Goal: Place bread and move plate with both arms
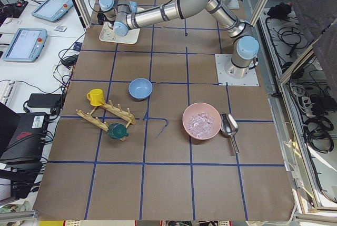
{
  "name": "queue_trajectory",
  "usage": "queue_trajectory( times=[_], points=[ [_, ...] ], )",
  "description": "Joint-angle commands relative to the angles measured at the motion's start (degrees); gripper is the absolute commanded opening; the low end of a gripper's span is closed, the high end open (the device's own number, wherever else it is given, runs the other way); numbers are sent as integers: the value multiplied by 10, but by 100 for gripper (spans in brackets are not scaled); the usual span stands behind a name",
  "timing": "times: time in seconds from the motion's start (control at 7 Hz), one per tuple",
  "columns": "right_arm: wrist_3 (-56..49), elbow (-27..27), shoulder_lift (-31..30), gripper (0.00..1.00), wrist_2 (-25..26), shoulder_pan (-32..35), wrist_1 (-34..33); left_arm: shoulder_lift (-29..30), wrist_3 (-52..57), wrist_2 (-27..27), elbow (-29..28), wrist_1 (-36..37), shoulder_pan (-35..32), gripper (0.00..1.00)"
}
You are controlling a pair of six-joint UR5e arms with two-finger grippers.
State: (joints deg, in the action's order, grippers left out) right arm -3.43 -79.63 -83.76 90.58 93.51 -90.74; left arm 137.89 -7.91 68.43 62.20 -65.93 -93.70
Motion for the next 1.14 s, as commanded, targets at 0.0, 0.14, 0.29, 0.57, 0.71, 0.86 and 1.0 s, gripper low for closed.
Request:
queue_trajectory(
  times=[0.0,0.14,0.29,0.57,0.71,0.86,1.0],
  points=[
    [0,0,0,100,0,0,1,-49,6,69,-5,-59,6,100],
    [0,0,0,100,0,0,2,-86,6,95,5,-101,20,100],
    [0,0,0,100,0,0,2,-117,8,123,5,-163,39,100],
    [0,0,0,100,-1,0,2,-193,11,195,10,-274,53,100],
    [0,0,0,100,-1,0,1,-229,19,241,13,-328,56,100],
    [0,0,0,100,-1,0,1,-261,63,243,34,-354,75,100],
    [0,0,0,100,-1,0,0,-297,68,244,76,-348,80,100]
  ],
)
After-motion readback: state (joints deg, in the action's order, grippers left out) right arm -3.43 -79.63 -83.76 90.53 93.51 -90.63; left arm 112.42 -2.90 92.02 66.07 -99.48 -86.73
